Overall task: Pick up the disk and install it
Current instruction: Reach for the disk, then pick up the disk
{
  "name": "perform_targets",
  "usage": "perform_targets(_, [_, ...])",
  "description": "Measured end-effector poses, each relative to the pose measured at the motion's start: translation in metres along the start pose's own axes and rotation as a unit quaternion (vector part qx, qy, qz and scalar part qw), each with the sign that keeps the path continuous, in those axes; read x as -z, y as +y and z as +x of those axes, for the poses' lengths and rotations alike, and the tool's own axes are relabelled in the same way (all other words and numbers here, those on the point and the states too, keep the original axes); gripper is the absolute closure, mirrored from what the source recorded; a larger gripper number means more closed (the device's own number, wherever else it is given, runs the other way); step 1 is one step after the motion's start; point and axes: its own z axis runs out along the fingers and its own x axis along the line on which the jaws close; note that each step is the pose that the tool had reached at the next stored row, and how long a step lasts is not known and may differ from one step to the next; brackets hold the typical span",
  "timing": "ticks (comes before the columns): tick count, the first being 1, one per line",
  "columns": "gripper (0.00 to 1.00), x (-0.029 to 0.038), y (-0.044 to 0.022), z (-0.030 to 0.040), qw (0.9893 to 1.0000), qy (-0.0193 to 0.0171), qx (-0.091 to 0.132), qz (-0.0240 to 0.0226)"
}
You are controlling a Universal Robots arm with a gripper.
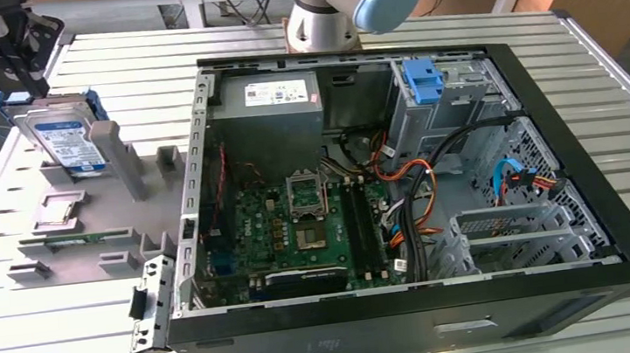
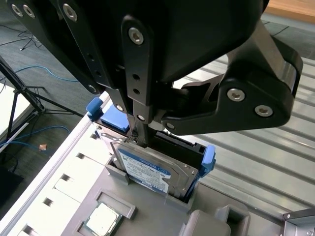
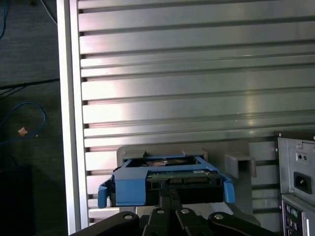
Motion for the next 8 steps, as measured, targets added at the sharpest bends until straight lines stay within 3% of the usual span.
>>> perform_targets(8, [0.89, -0.0002, 0.0000, 0.0000, 1.0000, -0.0002, 0.000, 0.0008])
